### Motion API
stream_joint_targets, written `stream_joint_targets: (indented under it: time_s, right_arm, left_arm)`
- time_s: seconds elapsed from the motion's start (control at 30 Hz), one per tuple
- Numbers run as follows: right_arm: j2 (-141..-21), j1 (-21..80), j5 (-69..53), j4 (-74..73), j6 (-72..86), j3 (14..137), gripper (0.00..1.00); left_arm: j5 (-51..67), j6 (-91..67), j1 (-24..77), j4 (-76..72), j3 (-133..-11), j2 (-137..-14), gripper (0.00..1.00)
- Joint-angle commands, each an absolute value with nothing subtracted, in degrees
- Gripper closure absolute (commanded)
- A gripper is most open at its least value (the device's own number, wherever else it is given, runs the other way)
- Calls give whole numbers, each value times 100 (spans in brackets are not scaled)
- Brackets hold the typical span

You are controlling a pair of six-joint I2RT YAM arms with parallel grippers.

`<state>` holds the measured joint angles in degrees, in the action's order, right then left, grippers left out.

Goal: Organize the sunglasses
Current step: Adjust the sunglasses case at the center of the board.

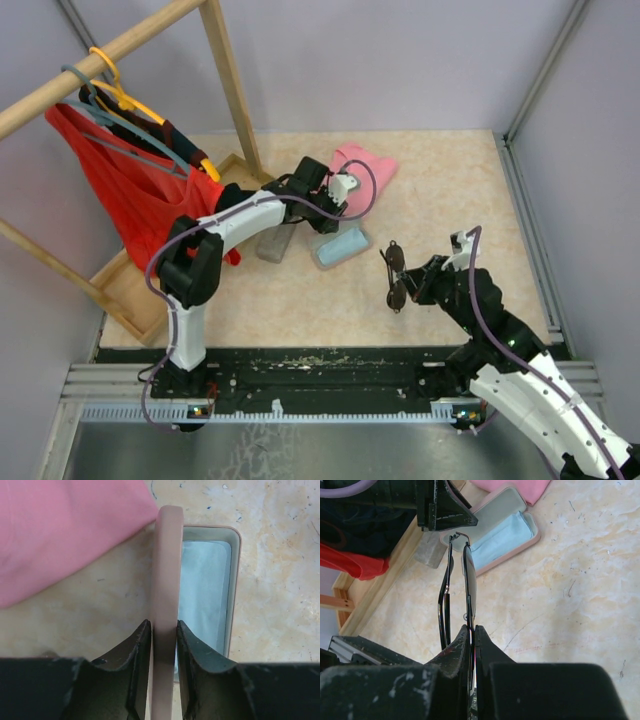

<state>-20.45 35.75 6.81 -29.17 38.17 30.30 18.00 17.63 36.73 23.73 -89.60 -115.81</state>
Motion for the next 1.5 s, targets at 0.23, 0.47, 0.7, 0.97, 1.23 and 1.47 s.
stream_joint_targets:
  time_s: [0.23,0.47,0.7,0.97,1.23,1.47]
  right_arm:
    - [-2025,3533,763,-2507,3877,2968,100]
    - [-2021,3533,677,-2539,3837,2952,100]
    - [-1965,3533,663,-2574,3842,2939,100]
    - [-1942,3534,703,-2675,3811,3001,100]
    - [-1939,3533,673,-2671,3823,2969,100]
    - [-1937,3533,658,-2587,3845,2916,100]
  left_arm:
    - [-5,85,4245,1956,-8175,-10722,64]
    - [-96,595,4280,2083,-8470,-10826,43]
    - [71,1258,4271,2294,-9032,-11081,32]
    - [254,1499,4227,2894,-9589,-11696,35]
    - [282,1287,4228,2999,-9608,-11842,50]
    - [141,1003,4228,3119,-9599,-11730,59]
